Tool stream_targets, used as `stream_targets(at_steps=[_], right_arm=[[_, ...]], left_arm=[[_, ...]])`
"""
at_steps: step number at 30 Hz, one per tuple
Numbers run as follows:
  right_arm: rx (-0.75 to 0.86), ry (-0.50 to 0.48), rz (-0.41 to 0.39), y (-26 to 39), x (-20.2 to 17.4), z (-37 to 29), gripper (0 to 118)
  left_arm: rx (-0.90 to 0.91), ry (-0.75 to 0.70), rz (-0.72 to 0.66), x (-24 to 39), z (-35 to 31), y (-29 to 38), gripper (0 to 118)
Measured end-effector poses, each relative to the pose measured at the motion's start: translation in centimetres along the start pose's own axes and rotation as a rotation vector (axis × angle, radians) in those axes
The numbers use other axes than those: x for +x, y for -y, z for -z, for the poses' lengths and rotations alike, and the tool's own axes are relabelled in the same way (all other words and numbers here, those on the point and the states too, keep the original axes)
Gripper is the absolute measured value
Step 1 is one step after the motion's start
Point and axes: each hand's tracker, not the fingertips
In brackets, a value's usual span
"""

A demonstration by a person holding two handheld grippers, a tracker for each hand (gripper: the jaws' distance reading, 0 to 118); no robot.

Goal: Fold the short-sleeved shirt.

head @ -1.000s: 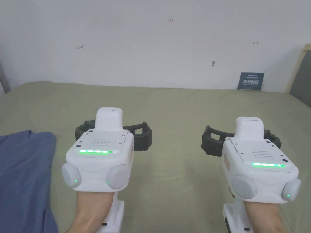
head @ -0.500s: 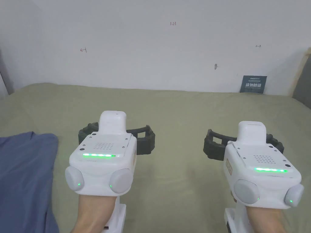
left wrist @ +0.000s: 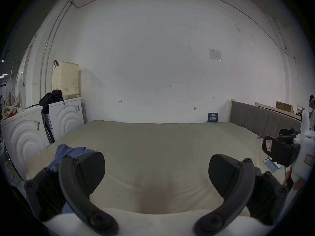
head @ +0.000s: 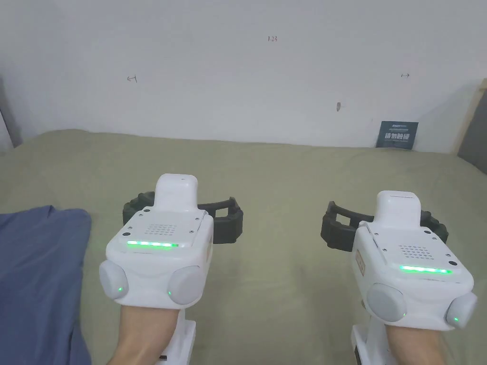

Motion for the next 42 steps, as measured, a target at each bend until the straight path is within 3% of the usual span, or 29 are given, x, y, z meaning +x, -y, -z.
stream_targets(at_steps=[7, 14, 16, 17, 18, 19, 20, 28, 35, 39, 42], right_arm=[[0.001, -0.010, -0.027, 0.0, -0.1, 0.0, 118], [-0.017, -0.008, -0.002, 0.0, 0.1, 0.1, 117], [-0.015, -0.003, -0.006, -0.1, 0.1, 0.0, 111], [-0.014, -0.002, -0.010, -0.2, 0.1, -0.2, 90], [-0.013, -0.007, -0.013, -0.3, 0.1, -0.3, 59], [-0.010, -0.009, -0.016, -0.4, 0.1, -0.5, 24], [-0.008, 0.000, -0.017, -0.4, 0.1, -0.4, 13], [-0.025, 0.034, -0.050, -0.2, 0.5, -0.6, 13], [-0.051, 0.035, 0.012, -0.5, 1.3, -0.4, 13], [-0.050, -0.038, -0.033, -0.7, -1.0, 0.2, 12], [-0.044, -0.124, -0.031, -0.9, -4.6, 1.0, 12]], left_arm=[[0.005, -0.013, -0.012, -0.1, 0.1, 0.1, 118], [0.001, -0.011, -0.004, 0.0, 0.1, 0.1, 118], [-0.003, -0.009, 0.001, 0.0, 0.0, 0.1, 118], [-0.009, -0.008, 0.001, 0.0, 0.0, 0.1, 116], [-0.019, -0.005, 0.002, 0.0, 0.0, 0.2, 108], [-0.030, 0.001, 0.005, 0.0, 0.1, 0.2, 80], [-0.043, 0.002, 0.016, 0.0, 0.1, 0.3, 0], [-0.039, -0.026, 0.053, 0.6, 0.3, 1.4, 0], [-0.071, -0.007, 0.032, -0.6, 0.6, 1.3, 0], [-0.075, -0.047, 0.001, -3.3, 0.2, 0.9, 0], [-0.062, -0.140, 0.001, -6.7, -1.0, 0.7, 0]])
